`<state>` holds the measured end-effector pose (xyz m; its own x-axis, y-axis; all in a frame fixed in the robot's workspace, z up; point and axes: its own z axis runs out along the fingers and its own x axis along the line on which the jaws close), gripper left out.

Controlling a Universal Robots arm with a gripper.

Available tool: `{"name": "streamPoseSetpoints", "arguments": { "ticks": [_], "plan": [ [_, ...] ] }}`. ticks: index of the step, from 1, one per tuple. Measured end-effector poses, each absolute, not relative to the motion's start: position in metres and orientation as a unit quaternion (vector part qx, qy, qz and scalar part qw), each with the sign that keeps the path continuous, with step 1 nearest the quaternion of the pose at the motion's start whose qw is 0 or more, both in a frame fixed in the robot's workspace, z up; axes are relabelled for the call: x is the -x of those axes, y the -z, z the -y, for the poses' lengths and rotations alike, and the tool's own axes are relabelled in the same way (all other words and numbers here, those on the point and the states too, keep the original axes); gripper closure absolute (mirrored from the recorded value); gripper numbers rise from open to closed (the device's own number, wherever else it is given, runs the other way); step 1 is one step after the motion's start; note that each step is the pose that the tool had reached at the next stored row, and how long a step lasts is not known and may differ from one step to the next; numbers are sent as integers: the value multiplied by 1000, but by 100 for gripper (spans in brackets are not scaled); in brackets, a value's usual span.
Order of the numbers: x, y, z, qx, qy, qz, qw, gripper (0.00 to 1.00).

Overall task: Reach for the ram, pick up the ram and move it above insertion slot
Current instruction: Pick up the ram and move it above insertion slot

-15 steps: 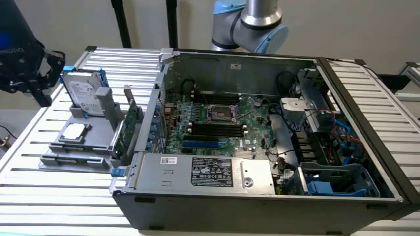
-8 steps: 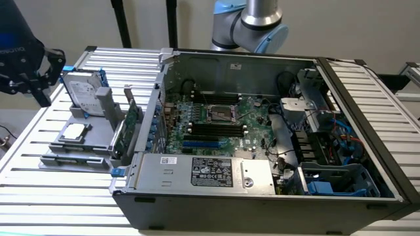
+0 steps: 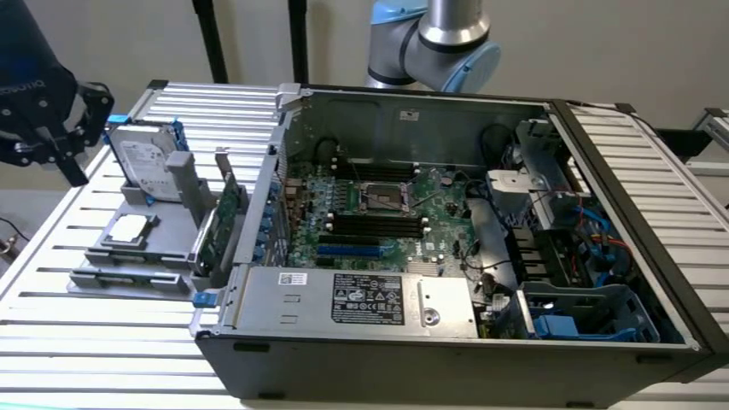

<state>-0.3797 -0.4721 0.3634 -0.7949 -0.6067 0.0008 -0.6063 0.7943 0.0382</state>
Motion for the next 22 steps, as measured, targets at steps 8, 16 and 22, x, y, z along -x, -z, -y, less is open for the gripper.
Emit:
{"name": "streamPoseSetpoints", "arguments": {
  "ticks": [8,16,22],
  "plan": [
    [380,-363,472,-388,17,921,8,89],
    [380,-363,472,-455,17,891,9,89],
    [380,-363,472,-502,16,865,10,89]
  ]
}}
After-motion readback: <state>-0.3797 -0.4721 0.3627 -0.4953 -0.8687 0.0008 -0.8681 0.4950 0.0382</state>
